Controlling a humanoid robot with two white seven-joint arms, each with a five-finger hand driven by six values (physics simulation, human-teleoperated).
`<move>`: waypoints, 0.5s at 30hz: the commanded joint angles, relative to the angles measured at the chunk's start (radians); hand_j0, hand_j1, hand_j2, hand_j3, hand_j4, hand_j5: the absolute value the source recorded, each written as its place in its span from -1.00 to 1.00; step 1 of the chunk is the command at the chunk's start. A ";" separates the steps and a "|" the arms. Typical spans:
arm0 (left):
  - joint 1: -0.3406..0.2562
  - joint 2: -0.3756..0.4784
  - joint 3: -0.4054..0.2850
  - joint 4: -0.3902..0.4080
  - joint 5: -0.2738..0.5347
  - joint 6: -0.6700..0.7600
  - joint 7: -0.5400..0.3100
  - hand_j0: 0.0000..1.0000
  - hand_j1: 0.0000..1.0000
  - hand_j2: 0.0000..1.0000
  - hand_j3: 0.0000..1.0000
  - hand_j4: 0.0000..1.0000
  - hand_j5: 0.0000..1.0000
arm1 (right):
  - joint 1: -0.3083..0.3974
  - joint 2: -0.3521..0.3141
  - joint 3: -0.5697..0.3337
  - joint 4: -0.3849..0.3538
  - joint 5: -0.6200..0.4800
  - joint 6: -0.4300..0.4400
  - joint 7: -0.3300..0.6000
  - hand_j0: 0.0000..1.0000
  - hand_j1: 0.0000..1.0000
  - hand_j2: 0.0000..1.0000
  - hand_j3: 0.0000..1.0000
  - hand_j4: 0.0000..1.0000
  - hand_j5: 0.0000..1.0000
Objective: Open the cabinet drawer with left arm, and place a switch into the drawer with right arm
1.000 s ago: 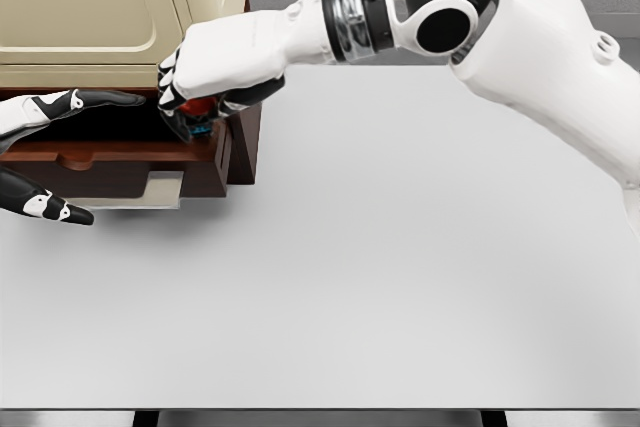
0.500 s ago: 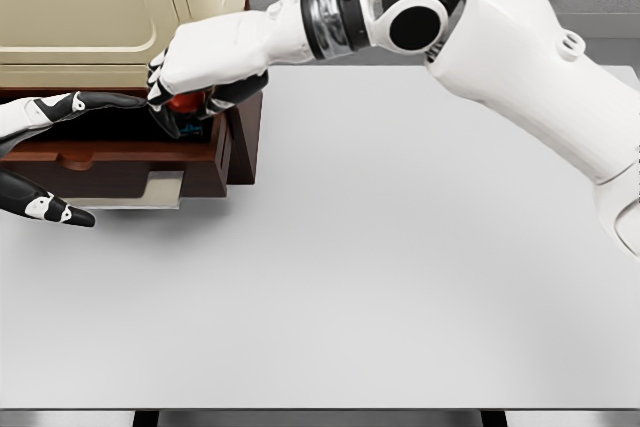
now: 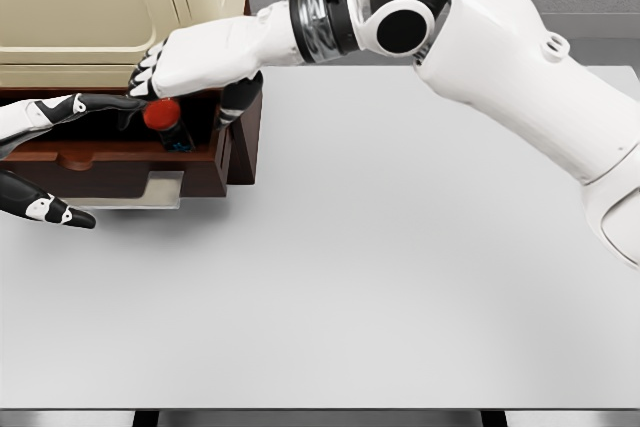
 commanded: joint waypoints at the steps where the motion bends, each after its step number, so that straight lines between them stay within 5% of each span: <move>1: 0.000 0.002 0.000 0.000 0.008 0.002 0.000 1.00 1.00 1.00 1.00 1.00 1.00 | 0.000 0.000 -0.001 -0.001 -0.005 0.003 -0.001 1.00 1.00 1.00 1.00 1.00 1.00; 9: 0.000 0.005 0.000 0.000 0.010 0.002 0.000 1.00 1.00 1.00 1.00 1.00 1.00 | 0.006 -0.022 0.004 -0.007 -0.009 0.003 -0.001 1.00 1.00 1.00 1.00 1.00 1.00; 15: 0.012 0.009 -0.001 0.000 0.022 0.002 0.000 1.00 1.00 1.00 1.00 1.00 1.00 | 0.040 -0.192 -0.005 -0.035 -0.010 0.003 -0.001 1.00 1.00 1.00 1.00 1.00 1.00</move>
